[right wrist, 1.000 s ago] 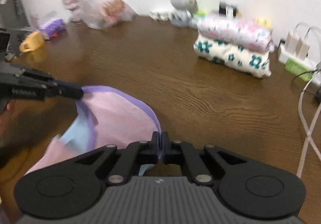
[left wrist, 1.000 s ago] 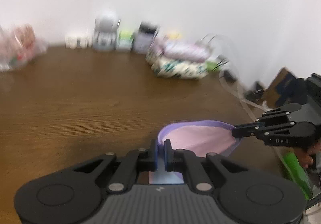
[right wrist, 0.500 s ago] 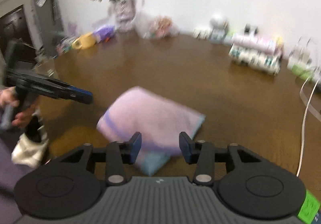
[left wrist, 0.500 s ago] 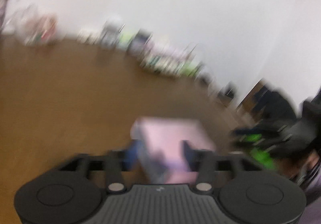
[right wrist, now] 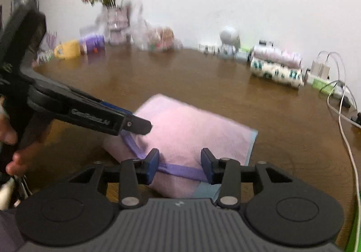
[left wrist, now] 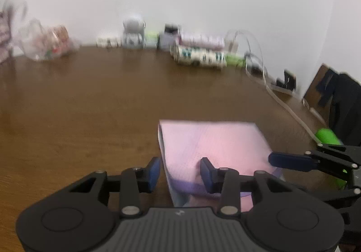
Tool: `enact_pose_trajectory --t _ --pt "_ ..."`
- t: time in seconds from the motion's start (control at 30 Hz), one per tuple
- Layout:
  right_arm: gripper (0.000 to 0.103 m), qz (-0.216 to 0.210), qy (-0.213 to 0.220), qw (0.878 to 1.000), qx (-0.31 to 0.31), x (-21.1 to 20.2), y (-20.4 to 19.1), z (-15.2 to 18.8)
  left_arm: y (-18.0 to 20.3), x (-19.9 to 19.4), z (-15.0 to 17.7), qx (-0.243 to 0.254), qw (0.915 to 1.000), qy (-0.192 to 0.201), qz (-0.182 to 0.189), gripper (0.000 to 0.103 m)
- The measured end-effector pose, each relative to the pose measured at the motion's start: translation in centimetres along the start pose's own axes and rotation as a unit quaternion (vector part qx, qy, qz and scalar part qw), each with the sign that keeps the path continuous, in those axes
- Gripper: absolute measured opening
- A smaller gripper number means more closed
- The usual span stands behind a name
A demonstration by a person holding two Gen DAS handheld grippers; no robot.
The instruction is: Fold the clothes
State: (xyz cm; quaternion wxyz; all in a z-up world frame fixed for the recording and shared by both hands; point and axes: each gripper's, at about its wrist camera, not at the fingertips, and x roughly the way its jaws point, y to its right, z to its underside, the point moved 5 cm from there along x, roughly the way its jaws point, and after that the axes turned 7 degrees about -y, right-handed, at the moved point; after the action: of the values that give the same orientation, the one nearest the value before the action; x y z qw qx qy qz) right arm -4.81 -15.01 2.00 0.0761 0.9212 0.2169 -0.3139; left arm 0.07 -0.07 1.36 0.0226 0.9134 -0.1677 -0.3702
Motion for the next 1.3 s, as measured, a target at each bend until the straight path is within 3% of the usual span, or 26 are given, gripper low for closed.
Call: enact_pose_trajectory --t 0.1,0.23,0.4,0.53,0.67,0.73,0.8,0.83,1.0,1.2,1.23,1.3 --pt "0.04 0.012 0.031 0.999 0.017 -1.0 0.8 -0.6 1.1 -1.4 -0.1 -0.005 0.9992 0.039 -0.005 0.044" --pt "0.032 0.009 0.037 0.999 0.029 -0.2 1.3 -1.8 2.9 0.9 1.4 0.045 0.998 -0.02 -0.04 0.041" --pt "0.032 0.0 0.04 0.998 0.039 1.0 1.6 -3.5 1.9 1.2 2.5 0.025 0.9992 -0.006 -0.032 0.053" --pt "0.031 -0.008 0.033 0.998 0.044 2.5 1.7 -4.8 0.8 -0.1 2.4 0.0 0.9998 -0.003 -0.018 0.057" --pt "0.028 -0.025 -0.05 0.998 0.041 8.1 1.3 -4.7 0.5 -2.5 2.3 -0.005 0.9998 0.019 0.001 0.047" --pt "0.028 -0.019 -0.037 0.998 0.051 7.6 1.4 -4.8 1.2 -4.0 2.5 0.014 0.999 0.041 0.012 0.041" --pt "0.028 -0.021 -0.024 0.997 0.066 6.3 1.6 -5.1 1.8 -4.0 2.7 0.029 0.9986 0.039 0.02 0.017" --pt "0.028 -0.021 -0.008 0.997 0.067 5.2 1.7 -5.2 2.0 -3.6 2.9 0.032 0.9988 0.029 0.025 0.013" --pt "0.028 0.013 0.032 0.997 0.071 0.6 2.9 -4.5 1.6 -0.8 4.1 0.013 0.9994 -0.032 0.008 0.009" --pt "0.03 0.007 -0.014 0.995 0.1 1.9 3.8 -1.0 1.4 -1.1 4.1 0.017 0.9993 -0.032 0.01 0.01" --pt "0.03 0.007 -0.017 0.995 0.1 2.3 3.7 -0.6 1.3 -1.2 4.1 0.017 0.9991 -0.035 0.015 0.012" --pt "0.03 0.007 -0.023 0.995 0.1 2.7 3.4 0.1 1.0 -1.8 3.7 0.008 0.999 -0.034 0.027 0.025"
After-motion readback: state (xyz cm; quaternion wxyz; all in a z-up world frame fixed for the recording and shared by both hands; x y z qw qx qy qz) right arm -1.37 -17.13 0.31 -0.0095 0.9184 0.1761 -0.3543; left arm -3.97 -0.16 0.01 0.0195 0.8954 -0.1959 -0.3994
